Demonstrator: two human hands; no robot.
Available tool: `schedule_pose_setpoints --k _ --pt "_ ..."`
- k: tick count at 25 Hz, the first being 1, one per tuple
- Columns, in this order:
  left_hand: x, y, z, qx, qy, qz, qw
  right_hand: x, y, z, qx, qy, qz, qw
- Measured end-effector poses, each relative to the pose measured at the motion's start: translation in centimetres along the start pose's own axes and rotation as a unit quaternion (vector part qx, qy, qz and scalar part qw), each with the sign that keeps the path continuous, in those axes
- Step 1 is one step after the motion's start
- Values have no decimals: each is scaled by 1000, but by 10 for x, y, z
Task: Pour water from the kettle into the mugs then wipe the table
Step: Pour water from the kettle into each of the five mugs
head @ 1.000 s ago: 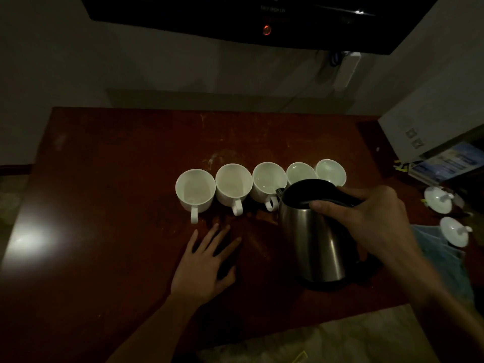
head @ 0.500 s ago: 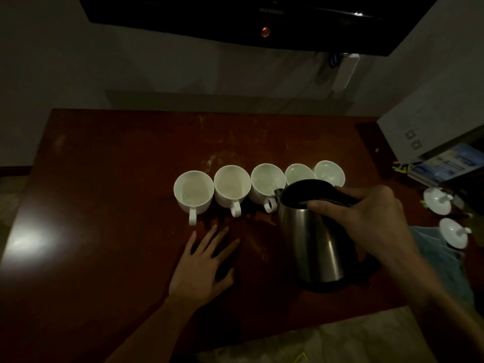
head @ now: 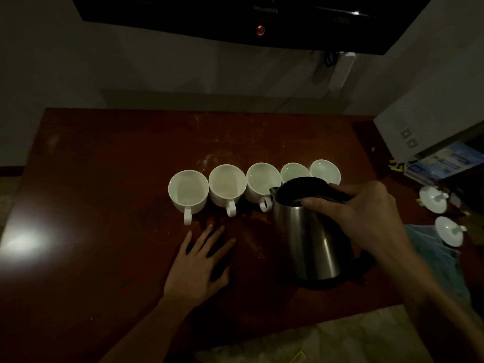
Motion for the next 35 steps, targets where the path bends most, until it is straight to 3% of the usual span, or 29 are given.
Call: schedule_pose_setpoints --k 35 --pt "1 1 -1 2 4 -3 1000 -6 3 -3 -18 -3 10 1000"
Point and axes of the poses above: each hand's wrist, its own z-axis away from the middle knuckle, its own y-axis out of the back of the hand, x = y × z, the point moved 8 cm from there along -z, towards the middle knuckle, and after that the axes turned 3 degrees about z, right-handed, at the moved point
